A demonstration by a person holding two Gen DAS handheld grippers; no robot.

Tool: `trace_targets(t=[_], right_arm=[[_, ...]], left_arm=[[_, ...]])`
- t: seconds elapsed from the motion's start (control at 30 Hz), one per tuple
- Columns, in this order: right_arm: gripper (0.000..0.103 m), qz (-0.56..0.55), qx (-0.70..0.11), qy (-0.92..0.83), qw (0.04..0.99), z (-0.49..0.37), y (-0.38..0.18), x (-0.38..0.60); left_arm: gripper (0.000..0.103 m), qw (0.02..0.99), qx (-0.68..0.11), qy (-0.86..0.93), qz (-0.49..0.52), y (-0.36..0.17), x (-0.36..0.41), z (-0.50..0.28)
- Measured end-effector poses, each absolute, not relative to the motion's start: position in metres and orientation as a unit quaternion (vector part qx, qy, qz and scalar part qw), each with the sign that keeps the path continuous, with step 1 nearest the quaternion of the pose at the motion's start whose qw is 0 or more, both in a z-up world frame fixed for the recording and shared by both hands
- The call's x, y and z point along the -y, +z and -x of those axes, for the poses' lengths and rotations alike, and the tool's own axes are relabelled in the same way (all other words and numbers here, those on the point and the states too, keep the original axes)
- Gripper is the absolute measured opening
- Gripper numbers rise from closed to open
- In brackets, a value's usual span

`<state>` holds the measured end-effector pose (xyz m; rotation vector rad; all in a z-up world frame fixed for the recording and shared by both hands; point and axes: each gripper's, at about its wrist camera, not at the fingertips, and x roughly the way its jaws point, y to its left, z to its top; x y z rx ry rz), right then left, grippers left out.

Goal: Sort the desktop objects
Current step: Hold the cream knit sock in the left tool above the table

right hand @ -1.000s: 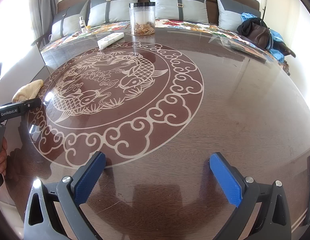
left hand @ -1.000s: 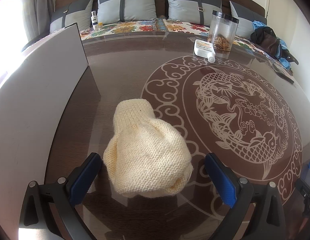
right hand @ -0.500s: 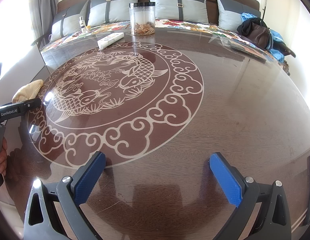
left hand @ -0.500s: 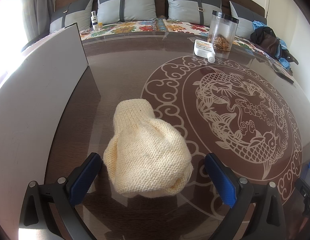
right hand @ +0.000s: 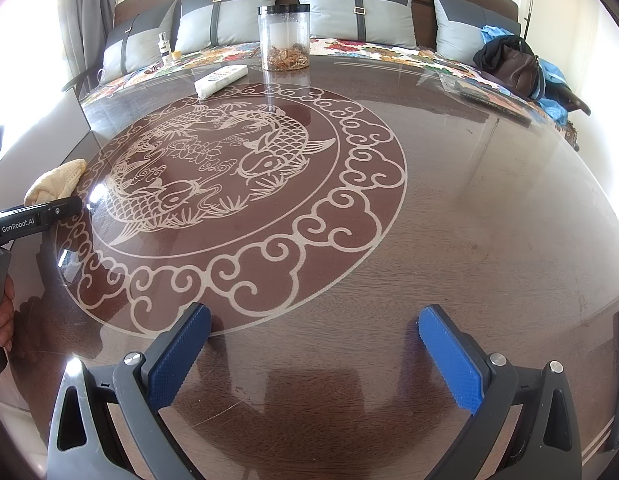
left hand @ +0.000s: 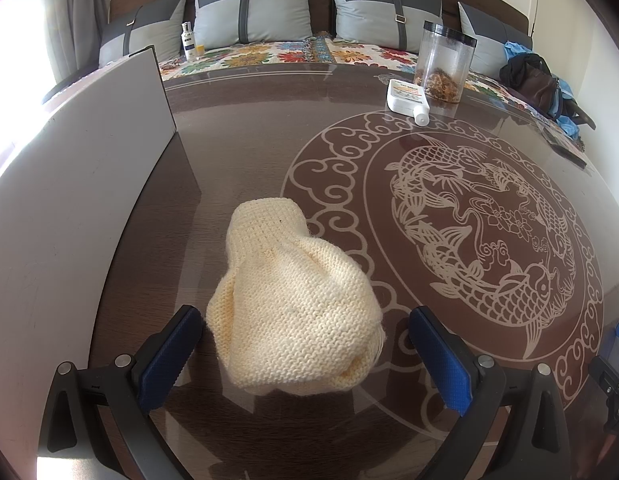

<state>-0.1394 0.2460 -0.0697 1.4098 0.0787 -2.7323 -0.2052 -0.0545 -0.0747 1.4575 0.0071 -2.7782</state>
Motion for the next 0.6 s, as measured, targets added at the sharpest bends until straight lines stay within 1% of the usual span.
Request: trace_targets(t=[0.43,0.5,0.6], right_arm=[[0.103,-0.468,-0.025,-0.882,0.034,0.145,-0.069,-0.245],[0.103,-0.475,0.003,-0.878,0.058,0.167,-0.064,-0.242],[0.103,-0.473,0.039,-0.876,0.082,0.232,-0.049,-0.222]], left_arm=[[0.103,0.003,-0.002,-0.886,-0.464,-0.075,0.055,0.205],[0.103,0.003,-0.002,-0.886,-0.464,-0.074,0.055,0.205],[0.103,0.003,-0.002,-0.886,-0.464,-0.075,0.054,0.205]])
